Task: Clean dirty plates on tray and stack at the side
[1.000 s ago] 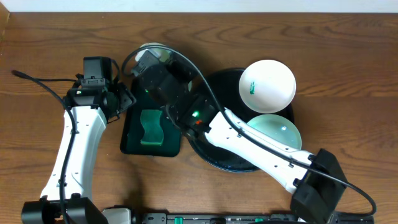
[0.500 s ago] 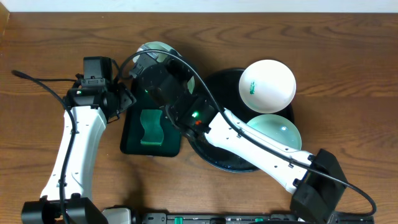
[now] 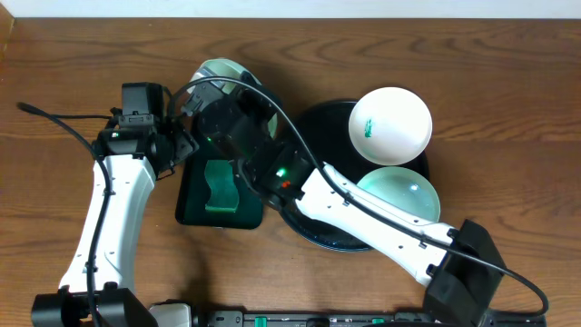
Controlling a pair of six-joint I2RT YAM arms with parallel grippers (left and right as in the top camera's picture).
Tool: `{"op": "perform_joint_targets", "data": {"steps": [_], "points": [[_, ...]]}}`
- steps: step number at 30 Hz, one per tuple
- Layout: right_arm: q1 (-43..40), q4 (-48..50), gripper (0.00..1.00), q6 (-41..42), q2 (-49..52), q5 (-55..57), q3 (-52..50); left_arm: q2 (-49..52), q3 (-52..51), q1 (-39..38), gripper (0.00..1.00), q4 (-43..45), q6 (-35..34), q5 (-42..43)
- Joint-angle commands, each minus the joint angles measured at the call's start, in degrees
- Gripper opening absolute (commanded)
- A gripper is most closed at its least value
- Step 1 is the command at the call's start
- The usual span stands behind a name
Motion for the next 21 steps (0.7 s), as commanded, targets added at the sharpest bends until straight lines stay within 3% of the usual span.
{"op": "perform_joint_targets", "data": {"steps": [1, 12, 21], "points": [[0.11, 0.44, 0.01, 2.82, -0.20, 1.33, 1.11, 0.11, 0.85, 0.17, 0.80, -0.11, -0.07, -0.70], [0.22, -0.15, 0.01, 4.63, -0.17, 2.08, 1.11, 0.11, 0.83, 0.17, 0.80, -0.11, -0.07, -0.72], [-0.52, -7.50, 0.01, 29.09, -0.17, -1.05, 1.11, 0.11, 0.83, 0.17, 0.80, -0.11, -0.07, -0.70]]}}
